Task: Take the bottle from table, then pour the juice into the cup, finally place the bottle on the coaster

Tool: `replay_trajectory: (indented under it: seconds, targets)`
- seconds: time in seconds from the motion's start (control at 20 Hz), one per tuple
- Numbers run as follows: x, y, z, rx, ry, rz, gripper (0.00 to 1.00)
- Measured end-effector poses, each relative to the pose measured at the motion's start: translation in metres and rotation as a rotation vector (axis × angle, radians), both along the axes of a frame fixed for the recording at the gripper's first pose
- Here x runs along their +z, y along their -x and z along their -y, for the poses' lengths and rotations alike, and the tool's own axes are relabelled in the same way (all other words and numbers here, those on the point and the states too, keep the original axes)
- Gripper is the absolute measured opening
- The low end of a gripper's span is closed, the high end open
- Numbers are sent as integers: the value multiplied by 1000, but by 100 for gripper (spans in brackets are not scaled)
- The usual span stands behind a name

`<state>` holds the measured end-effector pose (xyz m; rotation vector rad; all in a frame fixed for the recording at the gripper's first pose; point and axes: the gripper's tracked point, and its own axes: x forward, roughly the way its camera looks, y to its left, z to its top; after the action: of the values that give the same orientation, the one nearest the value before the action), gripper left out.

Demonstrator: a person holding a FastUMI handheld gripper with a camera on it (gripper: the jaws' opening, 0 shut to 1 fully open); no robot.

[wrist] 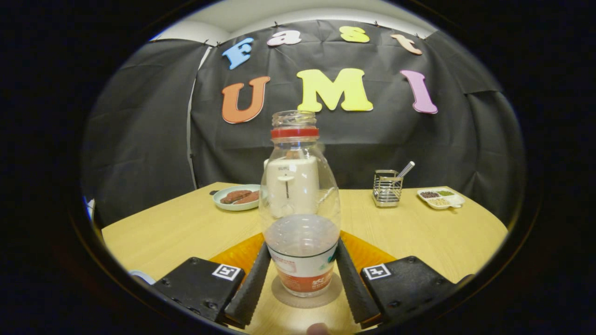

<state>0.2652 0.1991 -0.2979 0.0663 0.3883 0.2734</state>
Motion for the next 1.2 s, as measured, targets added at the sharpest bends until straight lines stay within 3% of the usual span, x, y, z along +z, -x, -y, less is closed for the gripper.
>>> replay_trajectory:
  seconds: [0.1,0.4,0.95,1.2]
  targets:
    - [-2,1,2,-4,2,-6,83]
    - [1,2,2,-13,3,-11,100]
    - [41,28,9,-53,-50,4,100]
    - [105,51,29,-93,-87,84,100]
